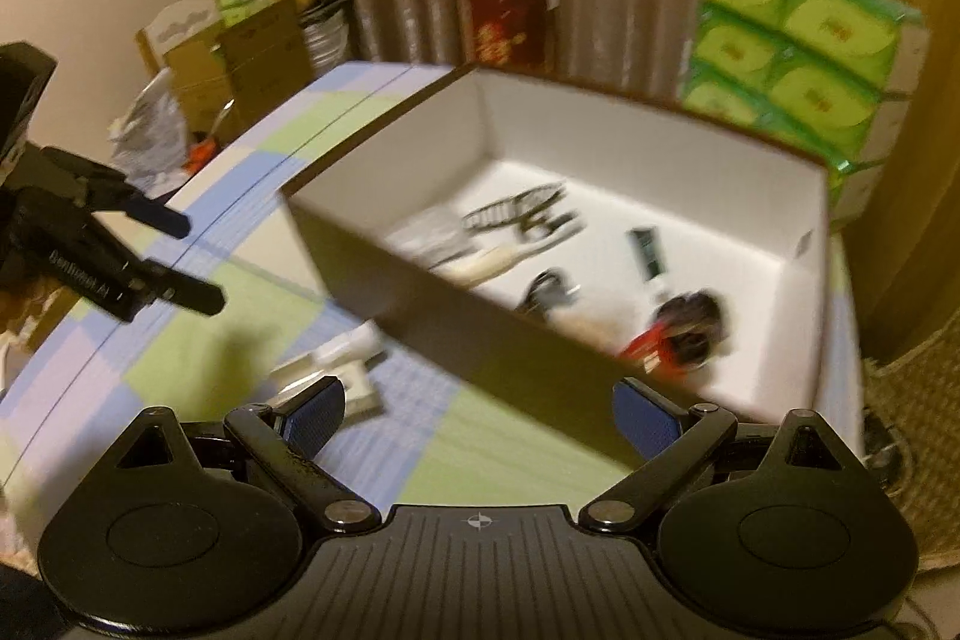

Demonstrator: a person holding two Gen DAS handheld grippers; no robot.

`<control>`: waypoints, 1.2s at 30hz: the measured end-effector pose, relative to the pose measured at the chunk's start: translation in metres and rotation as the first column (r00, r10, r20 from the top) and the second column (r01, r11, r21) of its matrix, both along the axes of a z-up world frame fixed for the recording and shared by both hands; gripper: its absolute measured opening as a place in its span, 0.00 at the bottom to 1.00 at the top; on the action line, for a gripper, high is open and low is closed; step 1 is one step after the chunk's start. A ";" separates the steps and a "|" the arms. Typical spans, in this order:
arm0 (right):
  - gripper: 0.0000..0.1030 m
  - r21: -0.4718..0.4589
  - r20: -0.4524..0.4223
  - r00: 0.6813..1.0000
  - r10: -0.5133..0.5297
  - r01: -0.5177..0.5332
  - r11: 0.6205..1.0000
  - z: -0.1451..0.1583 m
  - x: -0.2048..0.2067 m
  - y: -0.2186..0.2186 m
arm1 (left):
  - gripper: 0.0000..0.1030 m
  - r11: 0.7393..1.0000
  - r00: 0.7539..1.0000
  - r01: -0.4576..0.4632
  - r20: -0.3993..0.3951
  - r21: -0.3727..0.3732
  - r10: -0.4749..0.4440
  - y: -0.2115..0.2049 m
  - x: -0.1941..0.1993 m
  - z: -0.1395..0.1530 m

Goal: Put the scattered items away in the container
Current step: 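Withdraw both tools from the box toward the hair clip and pill bottle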

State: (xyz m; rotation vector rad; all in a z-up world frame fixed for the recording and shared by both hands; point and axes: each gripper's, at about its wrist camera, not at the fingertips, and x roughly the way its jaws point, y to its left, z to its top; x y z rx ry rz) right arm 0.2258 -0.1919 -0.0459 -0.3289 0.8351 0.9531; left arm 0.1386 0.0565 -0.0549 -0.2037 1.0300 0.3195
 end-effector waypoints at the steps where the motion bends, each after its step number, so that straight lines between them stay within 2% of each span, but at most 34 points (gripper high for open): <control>1: 0.91 -0.007 -0.010 1.000 0.008 -0.008 1.000 -0.005 -0.004 0.003 | 0.90 1.000 1.000 -0.011 -0.003 -0.010 0.011 0.000 -0.004 -0.003; 10: 0.91 -0.071 -0.076 0.994 0.077 -0.083 0.994 -0.048 -0.032 0.025 | 0.90 0.992 0.992 -0.110 -0.066 -0.058 0.106 0.010 -0.027 -0.035; 17: 0.91 -0.120 -0.092 0.987 0.134 -0.144 0.982 -0.072 -0.041 0.046 | 0.90 0.989 0.987 -0.135 -0.096 -0.059 0.129 0.020 -0.028 -0.048; 36: 0.91 -0.168 -0.066 0.953 0.295 -0.302 0.938 -0.099 -0.040 0.107 | 0.90 0.976 0.976 -0.196 -0.118 -0.094 0.184 0.061 -0.024 -0.073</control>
